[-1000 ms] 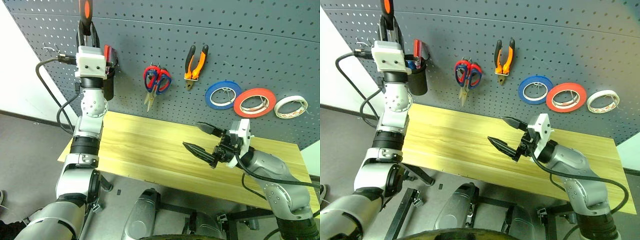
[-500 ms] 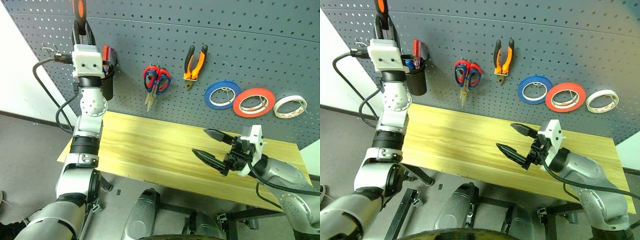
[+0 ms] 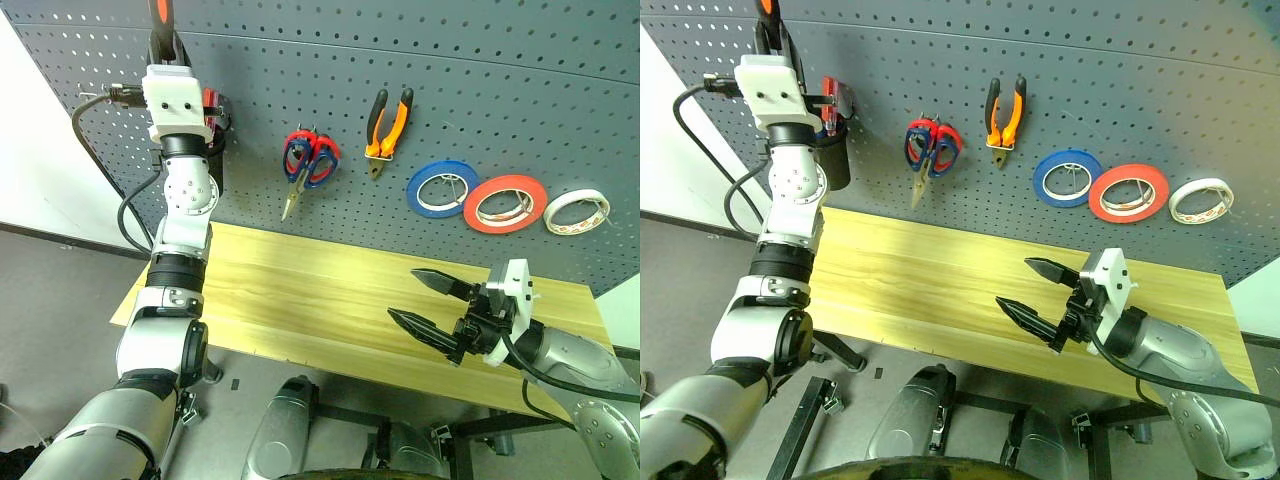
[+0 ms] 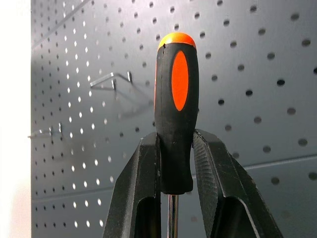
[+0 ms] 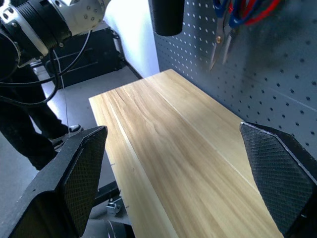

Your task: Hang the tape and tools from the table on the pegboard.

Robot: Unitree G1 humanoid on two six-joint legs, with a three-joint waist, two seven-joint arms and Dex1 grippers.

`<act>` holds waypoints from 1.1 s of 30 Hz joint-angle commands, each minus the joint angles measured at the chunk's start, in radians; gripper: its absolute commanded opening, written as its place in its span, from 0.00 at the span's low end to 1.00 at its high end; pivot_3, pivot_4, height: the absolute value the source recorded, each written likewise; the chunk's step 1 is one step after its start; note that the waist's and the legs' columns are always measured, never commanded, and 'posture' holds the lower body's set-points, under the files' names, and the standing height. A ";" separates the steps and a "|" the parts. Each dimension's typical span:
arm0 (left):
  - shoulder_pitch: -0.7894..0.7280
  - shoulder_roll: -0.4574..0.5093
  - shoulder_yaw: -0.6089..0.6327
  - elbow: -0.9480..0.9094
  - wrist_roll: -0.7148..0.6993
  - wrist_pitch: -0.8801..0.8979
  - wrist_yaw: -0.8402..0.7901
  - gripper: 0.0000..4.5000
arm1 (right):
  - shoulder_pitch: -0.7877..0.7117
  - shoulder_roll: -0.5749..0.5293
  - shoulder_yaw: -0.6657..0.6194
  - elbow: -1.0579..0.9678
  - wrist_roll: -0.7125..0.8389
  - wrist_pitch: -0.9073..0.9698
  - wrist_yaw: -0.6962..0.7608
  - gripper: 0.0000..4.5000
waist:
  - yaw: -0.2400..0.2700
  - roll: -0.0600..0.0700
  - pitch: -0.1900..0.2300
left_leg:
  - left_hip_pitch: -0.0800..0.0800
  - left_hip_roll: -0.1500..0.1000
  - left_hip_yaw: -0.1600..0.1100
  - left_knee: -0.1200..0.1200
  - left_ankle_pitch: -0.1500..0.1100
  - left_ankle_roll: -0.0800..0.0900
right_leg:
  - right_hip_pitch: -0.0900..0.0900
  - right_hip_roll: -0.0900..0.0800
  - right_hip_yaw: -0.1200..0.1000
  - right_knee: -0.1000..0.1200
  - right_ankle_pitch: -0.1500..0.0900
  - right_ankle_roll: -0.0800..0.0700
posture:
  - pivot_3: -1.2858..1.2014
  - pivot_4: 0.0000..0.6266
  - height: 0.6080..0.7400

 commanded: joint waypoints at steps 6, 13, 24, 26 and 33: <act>0.028 0.012 0.017 -0.058 -0.009 0.028 0.012 0.13 | 0.011 -0.022 -0.047 -0.047 0.030 0.009 -0.005 1.00 | -0.014 -0.001 0.006 | 0.000 0.001 0.000 0.000 0.000 0.000 | -0.001 0.000 0.000 0.001 0.000 0.000 | 0.61 0.26 0.16; 0.089 0.009 0.018 -0.147 -0.017 0.065 0.005 0.13 | 0.010 -0.032 -0.055 -0.045 0.035 0.022 -0.002 1.00 | -0.013 -0.003 0.014 | 0.000 0.002 0.000 0.000 0.000 0.000 | -0.002 0.000 0.000 0.001 -0.001 0.001 | 0.61 0.27 0.16; 0.101 0.038 0.023 -0.170 0.023 0.084 0.031 0.47 | 0.007 -0.047 -0.053 -0.035 0.036 0.023 -0.003 1.00 | -0.012 -0.003 0.018 | 0.000 0.002 0.002 0.001 0.000 0.000 | -0.002 0.000 0.000 0.001 -0.001 0.001 | 0.61 0.27 0.16; 0.097 0.040 0.026 -0.165 0.026 0.074 0.040 0.61 | 0.005 -0.047 -0.052 -0.033 0.036 0.023 -0.002 1.00 | -0.011 -0.003 0.018 | 0.000 0.002 0.001 0.001 0.000 0.000 | -0.002 0.000 0.000 0.001 -0.001 0.001 | 0.61 0.27 0.16; 0.107 0.037 0.037 -0.209 -0.007 0.040 0.025 0.96 | -0.007 -0.042 -0.038 -0.015 0.020 0.013 0.003 1.00 | -0.010 -0.003 0.018 | 0.000 0.002 0.002 0.001 0.000 0.000 | -0.002 0.000 0.000 0.001 -0.001 0.001 | 0.62 0.25 0.16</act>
